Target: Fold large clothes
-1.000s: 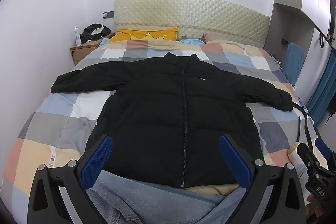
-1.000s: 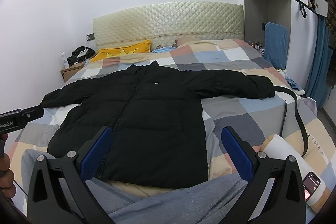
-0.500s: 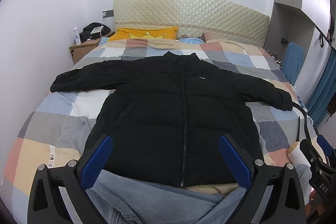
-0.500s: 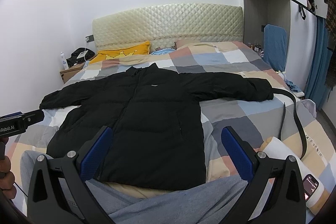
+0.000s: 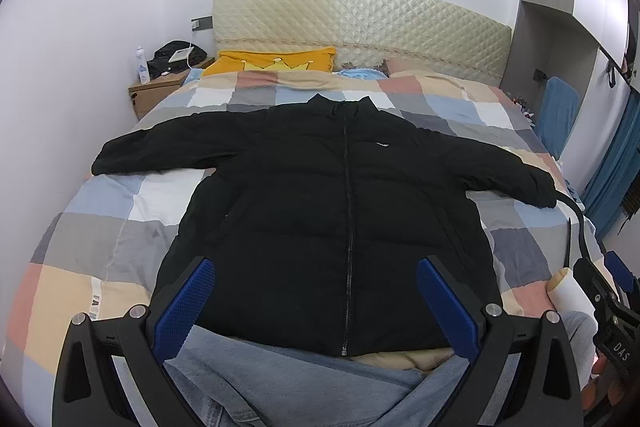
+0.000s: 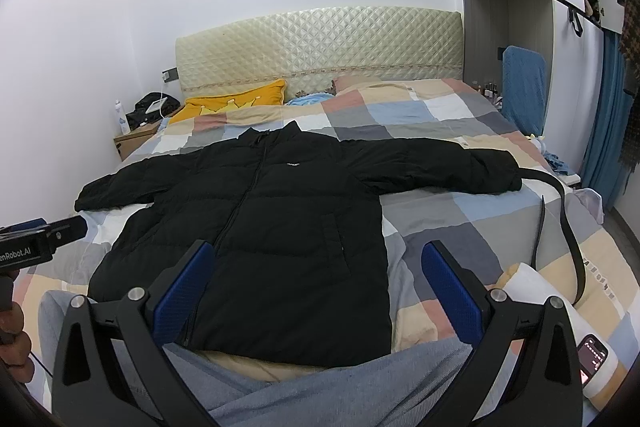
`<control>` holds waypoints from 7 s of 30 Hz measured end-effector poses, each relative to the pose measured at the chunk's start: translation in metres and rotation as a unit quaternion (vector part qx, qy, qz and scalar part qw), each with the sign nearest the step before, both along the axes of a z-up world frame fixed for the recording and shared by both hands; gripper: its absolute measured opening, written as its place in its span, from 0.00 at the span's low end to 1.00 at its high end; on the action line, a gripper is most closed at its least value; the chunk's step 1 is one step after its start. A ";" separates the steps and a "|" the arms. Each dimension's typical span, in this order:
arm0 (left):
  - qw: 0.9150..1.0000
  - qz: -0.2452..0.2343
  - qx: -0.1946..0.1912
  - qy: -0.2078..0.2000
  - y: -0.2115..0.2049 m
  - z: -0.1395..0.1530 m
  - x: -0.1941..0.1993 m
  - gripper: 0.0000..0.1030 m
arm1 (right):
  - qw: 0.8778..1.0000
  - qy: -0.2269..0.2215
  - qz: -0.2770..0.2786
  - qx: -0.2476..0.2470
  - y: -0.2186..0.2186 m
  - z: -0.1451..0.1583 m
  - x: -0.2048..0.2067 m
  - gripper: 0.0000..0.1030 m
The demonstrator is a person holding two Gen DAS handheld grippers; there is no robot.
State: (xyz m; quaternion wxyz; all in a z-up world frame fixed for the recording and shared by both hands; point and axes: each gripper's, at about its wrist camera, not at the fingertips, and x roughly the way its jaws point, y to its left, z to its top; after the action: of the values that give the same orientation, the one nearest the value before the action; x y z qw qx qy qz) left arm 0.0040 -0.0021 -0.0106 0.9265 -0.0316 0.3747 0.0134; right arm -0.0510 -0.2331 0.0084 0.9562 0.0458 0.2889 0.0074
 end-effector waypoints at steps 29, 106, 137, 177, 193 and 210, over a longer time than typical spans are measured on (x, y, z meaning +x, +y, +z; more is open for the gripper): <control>0.993 -0.084 -0.012 -0.078 -0.025 0.011 0.114 0.99 | 0.992 -0.108 -0.059 -0.035 -0.059 0.049 0.079 1.00; 0.998 -0.008 0.048 -0.038 0.064 -0.129 0.232 0.99 | 0.927 -0.121 -0.296 0.198 -0.357 -0.111 0.315 0.04; 0.995 0.092 -0.018 -0.026 0.172 -0.122 0.201 0.99 | 0.980 -0.181 -0.004 -0.085 0.113 0.088 0.377 0.03; 0.991 0.119 -0.045 -0.042 0.214 -0.131 0.189 0.99 | 0.953 0.074 0.275 -0.103 0.294 -0.145 0.362 0.86; 0.996 0.056 -0.022 -0.067 0.153 -0.105 0.181 0.99 | 0.985 -0.014 0.166 -0.036 0.173 -0.036 0.300 0.86; 0.992 0.004 -0.064 -0.108 0.081 0.002 0.103 0.99 | 0.993 -0.075 0.090 -0.024 0.089 0.056 0.176 0.86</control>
State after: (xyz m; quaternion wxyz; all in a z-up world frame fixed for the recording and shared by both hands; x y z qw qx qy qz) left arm 0.1066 0.0793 -0.0085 0.9576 -0.0931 0.2723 -0.0105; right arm 0.1250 -0.1445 0.0640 0.9714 -0.0037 0.2193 0.0905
